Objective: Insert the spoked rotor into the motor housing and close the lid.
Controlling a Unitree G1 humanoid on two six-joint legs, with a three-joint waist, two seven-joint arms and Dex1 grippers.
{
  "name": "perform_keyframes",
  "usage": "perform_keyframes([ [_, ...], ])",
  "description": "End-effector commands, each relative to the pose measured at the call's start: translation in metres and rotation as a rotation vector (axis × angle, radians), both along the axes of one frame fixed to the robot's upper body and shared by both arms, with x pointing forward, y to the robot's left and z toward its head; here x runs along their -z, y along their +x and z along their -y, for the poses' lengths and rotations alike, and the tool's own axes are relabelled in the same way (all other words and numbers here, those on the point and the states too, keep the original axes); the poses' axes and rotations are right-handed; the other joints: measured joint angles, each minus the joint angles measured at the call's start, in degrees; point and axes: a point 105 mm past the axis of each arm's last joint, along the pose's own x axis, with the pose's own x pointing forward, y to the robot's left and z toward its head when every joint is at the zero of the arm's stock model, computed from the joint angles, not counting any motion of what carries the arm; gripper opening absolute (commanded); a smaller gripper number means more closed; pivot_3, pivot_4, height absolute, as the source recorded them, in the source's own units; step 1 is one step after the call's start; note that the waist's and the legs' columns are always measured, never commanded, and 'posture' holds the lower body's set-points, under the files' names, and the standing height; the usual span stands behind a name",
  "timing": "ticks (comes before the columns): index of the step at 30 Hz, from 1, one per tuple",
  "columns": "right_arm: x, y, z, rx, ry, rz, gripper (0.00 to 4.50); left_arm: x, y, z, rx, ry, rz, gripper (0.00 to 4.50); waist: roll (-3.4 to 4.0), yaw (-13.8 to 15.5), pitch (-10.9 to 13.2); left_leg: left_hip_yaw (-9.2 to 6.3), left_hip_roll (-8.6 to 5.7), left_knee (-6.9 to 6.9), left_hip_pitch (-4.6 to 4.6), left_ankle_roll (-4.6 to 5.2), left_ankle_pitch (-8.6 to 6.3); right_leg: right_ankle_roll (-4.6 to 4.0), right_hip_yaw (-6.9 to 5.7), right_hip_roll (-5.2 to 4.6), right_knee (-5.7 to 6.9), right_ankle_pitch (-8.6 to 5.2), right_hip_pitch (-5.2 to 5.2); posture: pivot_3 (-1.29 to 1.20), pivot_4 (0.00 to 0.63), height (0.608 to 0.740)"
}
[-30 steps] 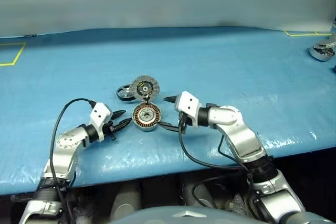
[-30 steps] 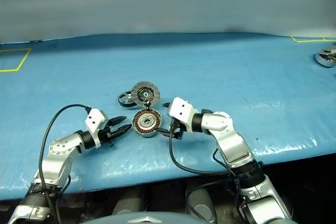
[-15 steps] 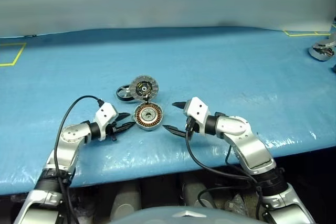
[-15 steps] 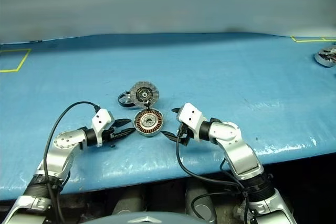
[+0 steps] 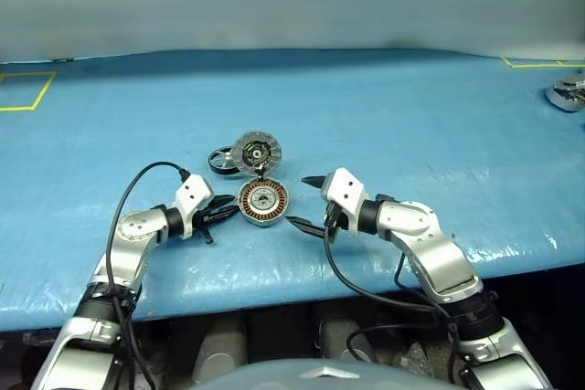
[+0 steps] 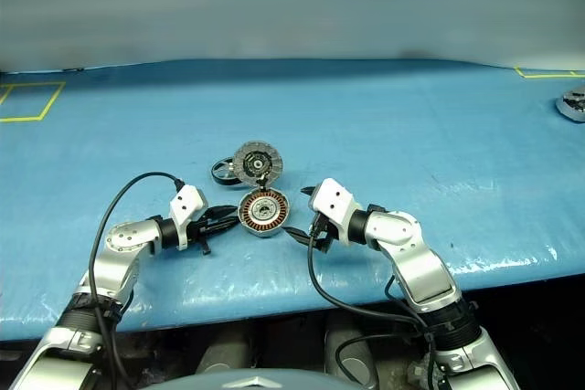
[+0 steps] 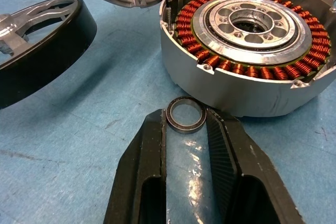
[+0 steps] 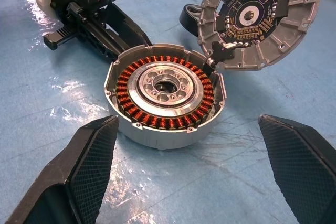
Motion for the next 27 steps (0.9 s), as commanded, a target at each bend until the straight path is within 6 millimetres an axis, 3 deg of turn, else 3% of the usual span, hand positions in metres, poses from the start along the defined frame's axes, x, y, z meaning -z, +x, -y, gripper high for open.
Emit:
perform_keyframes([
  [1, -0.013, 0.001, -0.004, -0.018, 0.025, 0.045, 4.5, 0.019, -0.011, -0.001, 0.005, 0.018, -0.081, 0.73, 0.0, 0.0, 0.0, 0.0, 0.0, 0.0, 0.0, 0.0, 0.0, 0.0, 0.0, 0.0, 0.0, 0.0, 0.0, 0.0, 0.15, 0.74],
  [11, -0.011, 0.002, -0.003, -0.022, 0.022, 0.042, 4.5, 0.008, -0.021, -0.026, -0.093, -0.005, -0.034, 0.73, 0.01, -0.7, 0.0, 0.01, 0.03, -0.09, 0.01, 0.0, 0.0, -0.01, 0.0, 0.01, 0.0, -0.01, -0.04, 0.0, 0.15, 0.74],
  [18, -0.004, 0.002, 0.007, -0.033, 0.115, -0.014, 4.5, -0.018, -0.025, -0.036, -0.125, -0.069, 0.021, 0.73, -0.02, -1.1, 0.0, 0.01, 0.04, -0.06, -0.01, 0.0, 0.0, -0.02, 0.0, 0.01, 0.0, -0.01, -0.06, 0.0, 0.15, 0.74],
  [21, 0.003, 0.002, 0.011, -0.03, 0.112, -0.038, 4.5, -0.03, -0.024, -0.033, -0.108, -0.095, 0.054, 0.73, -0.06, -1.0, 0.1, 0.01, 0.03, -0.05, -0.05, 0.0, 0.0, -0.02, 0.0, 0.0, -0.01, -0.01, -0.08, 0.0, 0.15, 0.74],
  [27, 0.012, 0.003, 0.012, -0.017, 0.111, -0.059, 4.5, -0.055, -0.016, -0.004, -0.006, -0.231, 0.091, 0.73, -0.08, -0.8, 0.1, 0.02, 0.02, -0.05, -0.09, 0.0, 0.0, -0.01, 0.0, 0.0, -0.01, -0.01, -0.11, 0.0, 0.15, 0.74],
])
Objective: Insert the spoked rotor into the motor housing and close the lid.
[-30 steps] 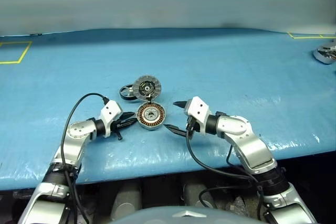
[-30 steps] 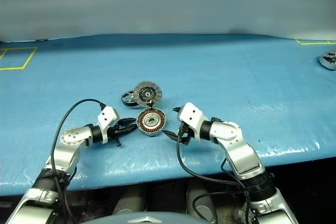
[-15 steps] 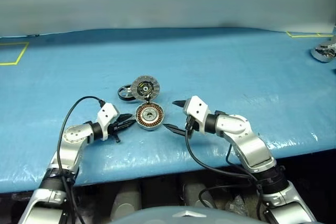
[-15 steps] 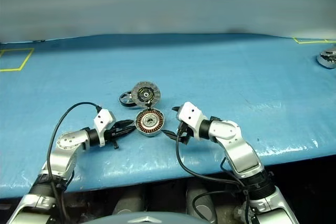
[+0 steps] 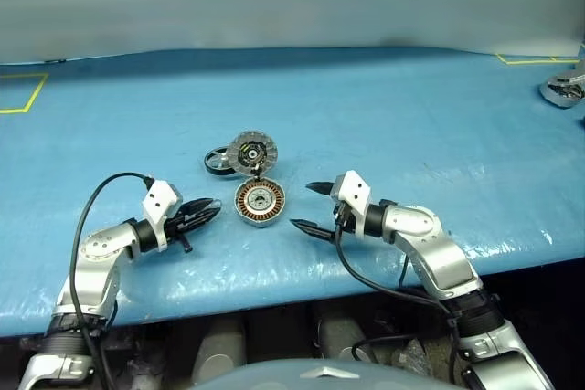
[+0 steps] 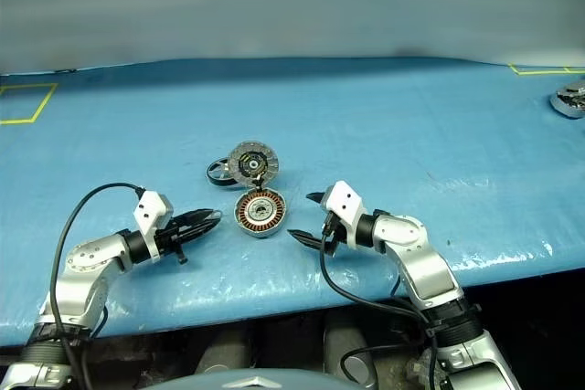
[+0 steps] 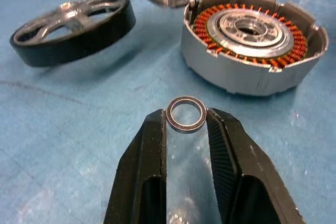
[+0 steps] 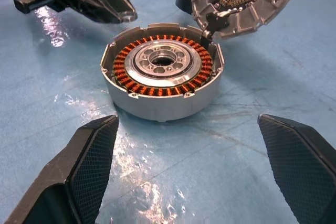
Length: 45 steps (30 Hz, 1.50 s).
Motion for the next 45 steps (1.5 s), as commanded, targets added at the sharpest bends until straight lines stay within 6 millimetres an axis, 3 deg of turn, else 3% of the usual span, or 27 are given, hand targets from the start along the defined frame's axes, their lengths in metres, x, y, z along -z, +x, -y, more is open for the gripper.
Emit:
perform_keyframes([
  [1, -0.007, 0.0, -0.004, -0.006, 0.032, 0.04, 4.5, -0.021, 0.003, 0.02, 0.088, -0.065, 0.049, 0.73, 0.0, 0.0, 0.0, 0.0, 0.0, 0.0, 0.0, 0.0, 0.0, 0.0, 0.0, 0.0, 0.0, 0.0, 0.0, 0.0, 0.15, 0.74],
  [11, -0.003, -0.001, -0.007, 0.004, 0.035, 0.044, 4.5, -0.01, 0.011, 0.048, 0.252, 0.058, 0.009, 0.73, -0.01, -0.2, 0.0, -0.01, -0.02, 0.01, -0.01, 0.0, 0.0, 0.02, 0.02, 0.02, 0.0, 0.01, 0.01, 0.0, 0.15, 0.74],
  [34, -0.002, 0.001, -0.006, 0.011, 0.011, 0.064, 4.5, 0.001, 0.02, 0.053, 0.267, 0.132, -0.005, 0.73, -0.02, -0.2, 0.0, -0.02, -0.02, 0.04, 0.0, 0.0, 0.0, 0.04, 0.03, 0.03, 0.02, 0.02, 0.03, 0.0, 0.15, 0.74],
  [41, -0.002, 0.002, -0.006, 0.013, 0.008, 0.066, 4.5, -0.002, 0.02, 0.054, 0.27, 0.123, 0.016, 3.02, -0.02, -0.3, 0.0, -0.02, -0.02, 0.04, 0.01, 0.0, 0.0, 0.04, 0.03, 0.03, 0.02, 0.02, 0.03, 0.0, 0.15, 0.74],
  [45, -0.001, 0.002, -0.006, 0.015, 0.006, 0.066, 4.5, -0.006, 0.023, 0.055, 0.253, 0.09, 0.03, 3.02, -0.02, -0.2, 0.0, -0.02, -0.02, 0.04, 0.01, 0.0, 0.0, 0.04, 0.03, 0.03, 0.03, 0.02, 0.03, 0.0, 0.15, 0.74],
])
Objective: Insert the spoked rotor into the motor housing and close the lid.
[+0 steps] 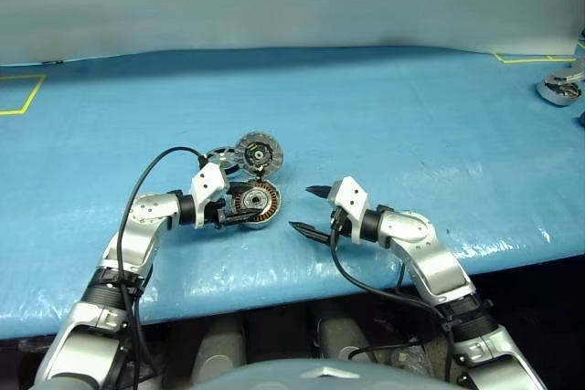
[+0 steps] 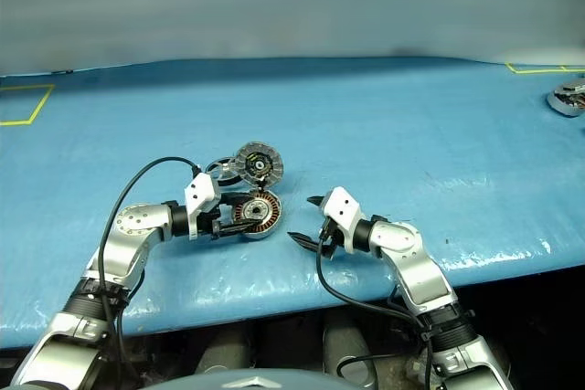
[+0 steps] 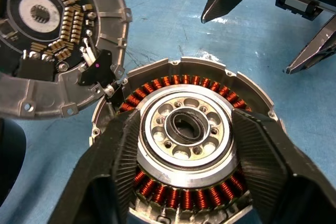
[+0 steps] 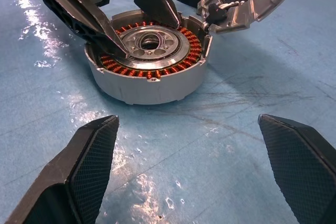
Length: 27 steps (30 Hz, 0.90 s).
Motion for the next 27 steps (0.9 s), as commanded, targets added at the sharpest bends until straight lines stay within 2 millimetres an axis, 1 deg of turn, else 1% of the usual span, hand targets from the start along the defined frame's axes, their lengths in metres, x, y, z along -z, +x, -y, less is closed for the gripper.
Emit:
perform_keyframes([
  [1, -0.011, 0.003, -0.004, -0.016, 0.016, 0.049, 4.5, -0.01, 0.004, 0.001, -0.011, -0.041, 0.032, 3.02, 0.0, 0.0, 0.0, 0.0, 0.0, 0.0, 0.0, 0.0, 0.0, 0.0, 0.0, 0.0, 0.0, 0.0, 0.0, 0.0, 0.15, 0.74],
  [2, -0.011, 0.003, -0.004, -0.016, 0.016, 0.049, 4.5, -0.011, 0.005, 0.001, -0.013, -0.043, 0.035, 3.02, 0.0, 0.0, 0.0, 0.0, 0.0, 0.0, -0.01, 0.0, 0.0, 0.01, 0.0, 0.0, 0.0, 0.0, 0.0, 0.0, 0.15, 0.74],
  [5, -0.01, 0.003, -0.004, -0.015, 0.015, 0.047, 4.5, -0.012, 0.006, 0.003, -0.016, -0.052, 0.039, 2.45, 0.0, 0.0, 0.0, 0.0, 0.0, 0.0, -0.01, 0.0, 0.0, 0.01, 0.0, 0.0, -0.01, 0.01, 0.0, 0.0, 0.15, 0.74],
  [7, -0.01, 0.003, -0.004, -0.015, 0.015, 0.047, 4.5, -0.013, 0.005, 0.003, -0.014, -0.057, 0.037, 1.69, 0.0, 0.0, 0.0, -0.01, 0.0, 0.0, -0.01, 0.0, 0.0, 0.01, 0.0, 0.0, 0.0, 0.01, 0.0, 0.0, 0.15, 0.74],
  [11, -0.009, 0.003, -0.004, -0.013, 0.017, 0.044, 4.5, -0.013, 0.006, 0.004, -0.012, -0.061, 0.04, 0.44, 0.0, 0.0, 0.0, 0.0, 0.0, 0.0, -0.01, 0.0, 0.0, 0.02, 0.0, 0.0, 0.0, 0.01, 0.0, 0.0, 0.15, 0.74],
  [12, -0.009, 0.003, -0.004, -0.012, 0.016, 0.043, 4.5, -0.013, 0.006, 0.004, -0.01, -0.061, 0.038, 0.06, 0.0, 0.0, 0.0, 0.0, -0.01, 0.01, -0.01, 0.0, 0.0, 0.02, 0.0, 0.0, 0.0, 0.01, 0.01, 0.0, 0.15, 0.74],
  [22, -0.008, 0.002, -0.004, -0.011, 0.015, 0.04, 4.5, -0.012, 0.005, 0.003, -0.009, -0.052, 0.036, 0.06, 0.0, 0.0, 0.0, 0.0, -0.01, 0.01, -0.01, 0.0, 0.0, 0.02, 0.01, 0.0, 0.0, 0.01, 0.01, 0.0, 0.15, 0.74],
  [24, -0.008, 0.002, -0.004, -0.011, 0.015, 0.04, 4.5, -0.006, 0.004, 0.002, -0.007, -0.008, 0.017, 0.06, 0.0, 0.0, 0.0, 0.0, -0.01, 0.01, -0.01, 0.0, 0.0, 0.02, 0.01, 0.0, 0.0, 0.01, 0.01, 0.0, 0.15, 0.74],
  [27, -0.007, 0.002, -0.005, -0.008, 0.016, 0.04, 4.5, 0.011, -0.002, -0.003, 0.026, 0.115, -0.022, 0.06, 0.0, 0.0, 0.0, -0.01, -0.01, 0.01, 0.01, 0.0, 0.0, 0.02, 0.01, 0.0, 0.0, 0.01, 0.02, 0.0, 0.15, 0.74],
])
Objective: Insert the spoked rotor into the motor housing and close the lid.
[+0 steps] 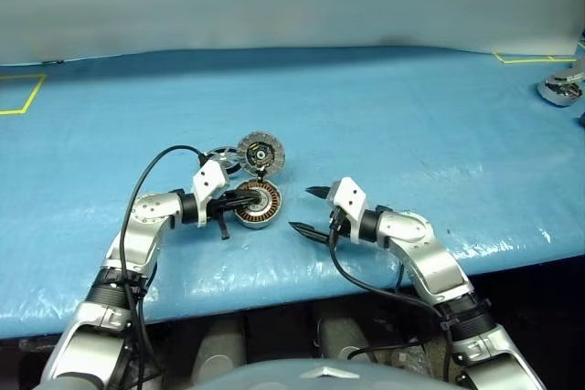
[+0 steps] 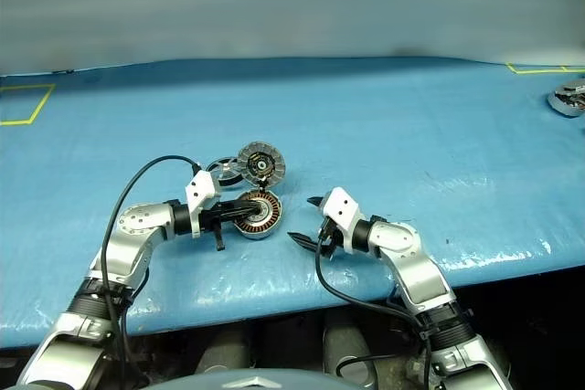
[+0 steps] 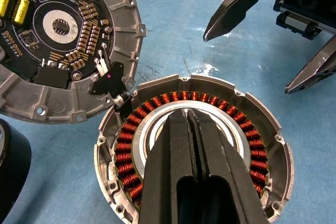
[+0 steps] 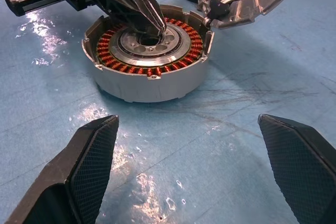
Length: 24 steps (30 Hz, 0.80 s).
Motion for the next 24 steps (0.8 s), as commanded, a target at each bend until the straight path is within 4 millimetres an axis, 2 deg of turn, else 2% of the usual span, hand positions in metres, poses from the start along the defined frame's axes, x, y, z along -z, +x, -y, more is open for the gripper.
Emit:
perform_keyframes([
  [1, -0.01, 0.002, -0.003, -0.007, 0.02, 0.046, 4.5, 0.014, -0.005, -0.005, 0.032, 0.128, -0.027, 0.06, 0.02, 0.0, 0.0, -0.01, 0.0, 0.0, 0.03, 0.0, 0.0, 0.0, 0.0, 0.0, 0.0, 0.0, 0.04, 0.0, 0.15, 0.74],
  [15, -0.007, 0.001, -0.002, 0.01, 0.008, 0.046, 4.5, 0.011, -0.004, -0.004, 0.031, 0.116, -0.035, 0.06, 0.02, 0.0, 0.0, 0.0, 0.0, 0.03, 0.19, 0.0, 0.0, 0.0, 0.02, 0.0, 0.01, 0.0, 0.19, 0.0, 0.15, 0.74],
  [20, -0.005, 0.001, -0.002, 0.011, 0.0, 0.043, 4.5, -0.014, 0.004, -0.005, 0.001, 0.052, 0.036, 0.06, 0.02, 0.0, 0.0, 0.0, 0.0, 0.03, 0.18, 0.0, 0.0, 0.0, 0.02, 0.0, 0.01, 0.0, 0.19, 0.0, 0.15, 0.74],
  [24, -0.005, 0.002, -0.003, 0.008, -0.005, 0.04, 4.5, -0.024, 0.011, -0.01, -0.033, 0.043, 0.077, 0.06, 0.01, 0.0, 0.0, 0.0, 0.0, 0.01, 0.14, 0.0, 0.0, 0.0, 0.01, 0.0, 0.0, 0.0, 0.13, 0.0, 0.15, 0.74],
])
